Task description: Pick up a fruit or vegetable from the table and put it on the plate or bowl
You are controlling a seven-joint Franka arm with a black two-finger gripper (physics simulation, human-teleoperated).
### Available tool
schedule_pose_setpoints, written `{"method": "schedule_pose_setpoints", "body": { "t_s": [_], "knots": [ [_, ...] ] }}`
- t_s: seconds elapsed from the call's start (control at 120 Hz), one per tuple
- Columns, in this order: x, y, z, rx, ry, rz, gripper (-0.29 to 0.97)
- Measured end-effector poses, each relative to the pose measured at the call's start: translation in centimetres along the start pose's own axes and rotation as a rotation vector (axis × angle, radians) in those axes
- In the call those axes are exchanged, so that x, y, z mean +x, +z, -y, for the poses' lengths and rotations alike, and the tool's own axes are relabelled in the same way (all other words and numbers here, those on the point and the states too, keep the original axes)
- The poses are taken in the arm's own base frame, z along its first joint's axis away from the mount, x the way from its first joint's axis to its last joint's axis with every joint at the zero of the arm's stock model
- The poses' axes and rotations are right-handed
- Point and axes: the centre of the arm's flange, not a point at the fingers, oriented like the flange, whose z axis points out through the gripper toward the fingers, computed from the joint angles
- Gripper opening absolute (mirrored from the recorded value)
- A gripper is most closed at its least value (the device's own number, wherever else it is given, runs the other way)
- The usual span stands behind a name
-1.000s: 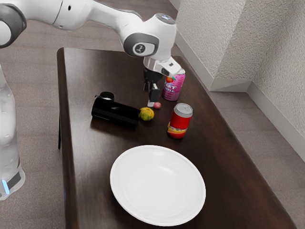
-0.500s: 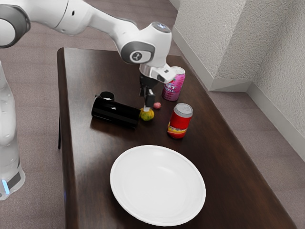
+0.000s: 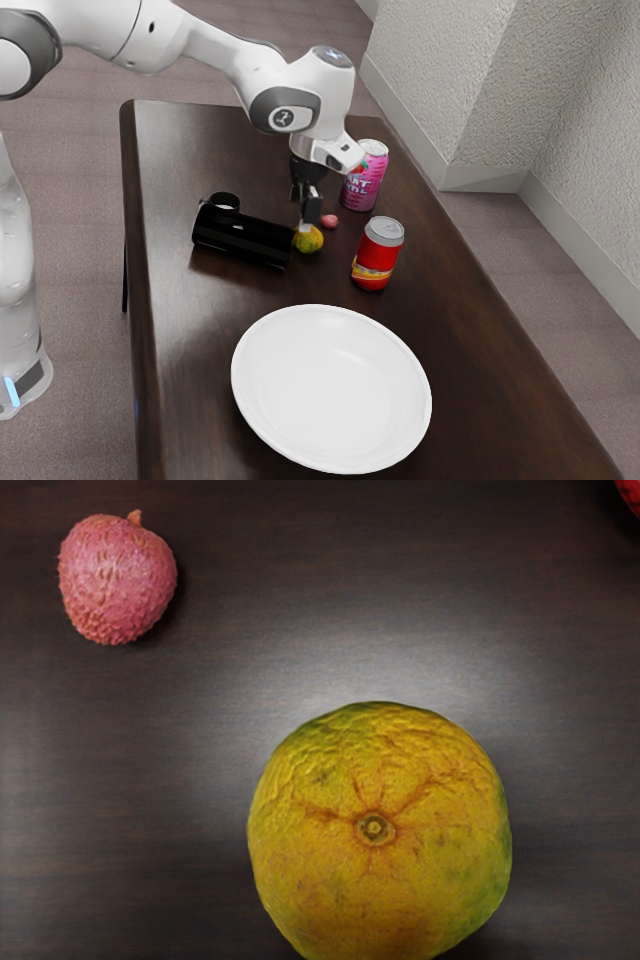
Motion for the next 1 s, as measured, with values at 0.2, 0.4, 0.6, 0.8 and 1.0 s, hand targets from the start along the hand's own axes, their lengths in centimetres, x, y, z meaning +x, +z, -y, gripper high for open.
{"method": "schedule_pose_setpoints", "body": {
  "t_s": [0.2, 0.4, 0.6, 0.8, 1.0],
  "knots": [
    [0.5, 0.8, -0.5, -0.005, 0.010, 0.007, 0.68],
    [0.9, 1.2, -0.7, -0.006, 0.014, 0.006, 0.68],
    [1.2, 1.5, -0.5, -0.006, 0.011, 0.004, 0.68],
    [1.5, 2.5, -0.3, -0.009, 0.007, 0.017, 0.68],
    [1.8, 3.7, -0.3, -0.016, 0.007, 0.031, 0.68]
  ]
}}
